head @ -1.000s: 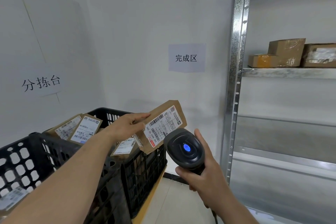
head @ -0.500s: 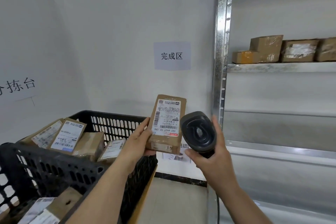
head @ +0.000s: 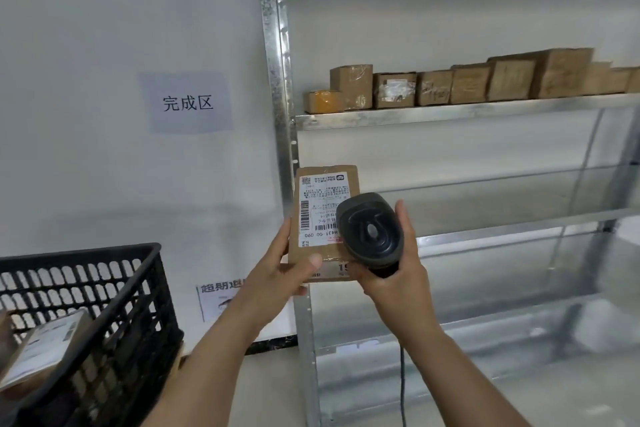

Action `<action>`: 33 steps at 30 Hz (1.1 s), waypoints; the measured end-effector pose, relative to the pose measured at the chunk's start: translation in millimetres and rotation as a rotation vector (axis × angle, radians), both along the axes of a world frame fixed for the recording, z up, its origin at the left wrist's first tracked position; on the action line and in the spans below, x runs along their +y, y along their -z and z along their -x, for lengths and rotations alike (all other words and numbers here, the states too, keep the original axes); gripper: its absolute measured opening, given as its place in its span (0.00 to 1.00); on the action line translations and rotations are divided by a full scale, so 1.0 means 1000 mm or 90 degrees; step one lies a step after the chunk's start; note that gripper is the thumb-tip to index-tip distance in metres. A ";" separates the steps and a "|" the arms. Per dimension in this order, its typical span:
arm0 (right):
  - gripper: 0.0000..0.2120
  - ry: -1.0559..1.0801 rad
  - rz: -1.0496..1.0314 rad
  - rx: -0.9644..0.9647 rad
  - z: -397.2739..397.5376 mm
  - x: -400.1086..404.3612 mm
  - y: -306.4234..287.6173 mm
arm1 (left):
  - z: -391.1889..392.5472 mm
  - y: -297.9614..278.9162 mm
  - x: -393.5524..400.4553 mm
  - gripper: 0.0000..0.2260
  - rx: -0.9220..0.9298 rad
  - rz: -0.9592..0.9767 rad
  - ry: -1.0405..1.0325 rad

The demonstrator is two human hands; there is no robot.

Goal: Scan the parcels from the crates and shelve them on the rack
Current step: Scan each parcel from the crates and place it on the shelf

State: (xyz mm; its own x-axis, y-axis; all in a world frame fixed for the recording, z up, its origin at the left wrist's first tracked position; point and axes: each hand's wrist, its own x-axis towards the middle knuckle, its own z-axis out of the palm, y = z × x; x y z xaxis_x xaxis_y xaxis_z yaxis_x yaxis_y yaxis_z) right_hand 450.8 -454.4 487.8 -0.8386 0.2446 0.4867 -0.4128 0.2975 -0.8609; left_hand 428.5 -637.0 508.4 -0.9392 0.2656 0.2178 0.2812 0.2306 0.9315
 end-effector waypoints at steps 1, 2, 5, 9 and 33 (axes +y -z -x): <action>0.49 0.015 0.006 0.002 -0.001 0.013 -0.002 | 0.003 -0.002 0.012 0.32 0.013 0.027 0.024; 0.49 0.029 0.012 0.001 -0.003 0.025 -0.003 | 0.007 -0.003 0.024 0.36 0.033 0.054 0.039; 0.49 0.069 0.021 0.002 -0.007 0.064 -0.007 | 0.016 -0.005 0.067 0.38 0.081 0.092 0.040; 0.48 0.124 0.030 0.002 -0.016 0.127 -0.010 | 0.027 -0.004 0.137 0.39 0.079 0.097 0.069; 0.49 0.356 0.035 0.028 -0.060 0.494 -0.020 | 0.042 -0.010 0.540 0.33 0.132 0.041 0.307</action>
State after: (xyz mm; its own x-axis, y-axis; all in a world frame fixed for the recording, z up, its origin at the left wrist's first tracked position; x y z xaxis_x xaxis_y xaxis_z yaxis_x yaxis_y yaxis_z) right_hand 510.6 39.9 508.1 -0.5532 0.6724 0.4919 -0.2406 0.4363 -0.8670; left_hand 386.5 -96.6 518.9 -0.6456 0.6760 0.3554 0.5464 0.0837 0.8334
